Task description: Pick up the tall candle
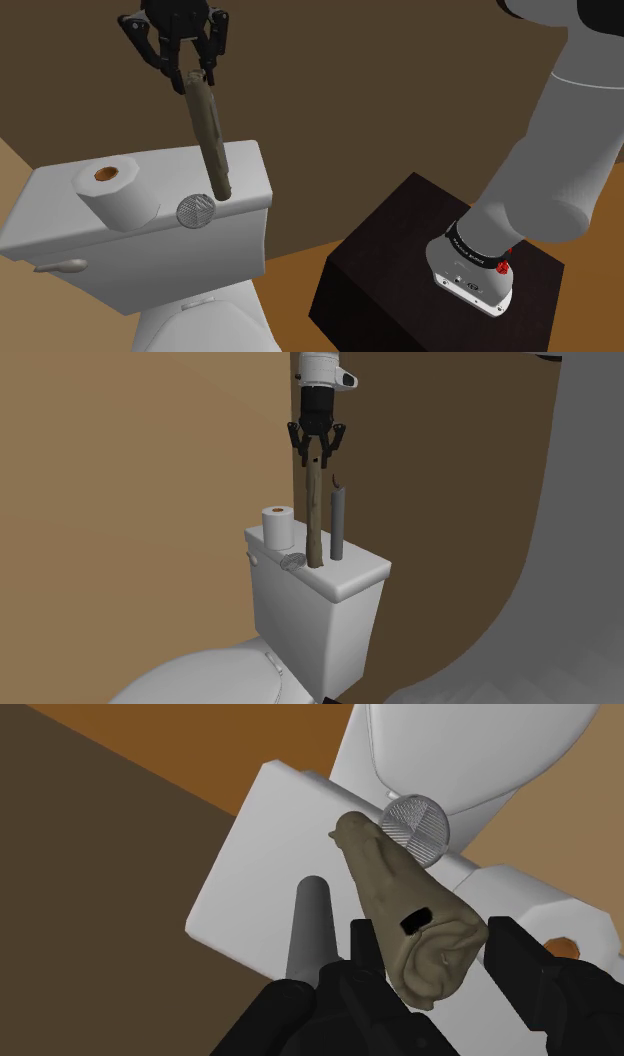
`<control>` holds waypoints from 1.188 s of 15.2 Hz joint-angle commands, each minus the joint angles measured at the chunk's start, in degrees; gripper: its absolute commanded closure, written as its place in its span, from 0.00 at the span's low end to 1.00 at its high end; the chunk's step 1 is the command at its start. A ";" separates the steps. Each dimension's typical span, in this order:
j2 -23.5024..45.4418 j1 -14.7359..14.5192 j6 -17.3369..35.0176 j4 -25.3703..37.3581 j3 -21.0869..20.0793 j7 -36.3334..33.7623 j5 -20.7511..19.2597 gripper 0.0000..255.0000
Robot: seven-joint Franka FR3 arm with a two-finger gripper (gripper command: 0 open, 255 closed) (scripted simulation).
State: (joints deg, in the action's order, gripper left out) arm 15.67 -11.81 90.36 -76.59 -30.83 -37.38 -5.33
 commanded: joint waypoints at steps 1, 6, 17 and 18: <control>0.03 0.00 0.05 -0.05 0.00 0.00 -0.01 1.00; 0.05 0.00 0.05 -0.02 0.01 0.01 -0.02 1.00; 3.32 -2.13 -8.47 11.49 -0.15 -0.77 -1.76 1.00; 3.88 -2.50 -9.56 13.10 -0.16 -0.89 -2.06 1.00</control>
State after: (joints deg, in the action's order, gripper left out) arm 19.07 -13.99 81.83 -64.98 -30.98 -38.18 -7.12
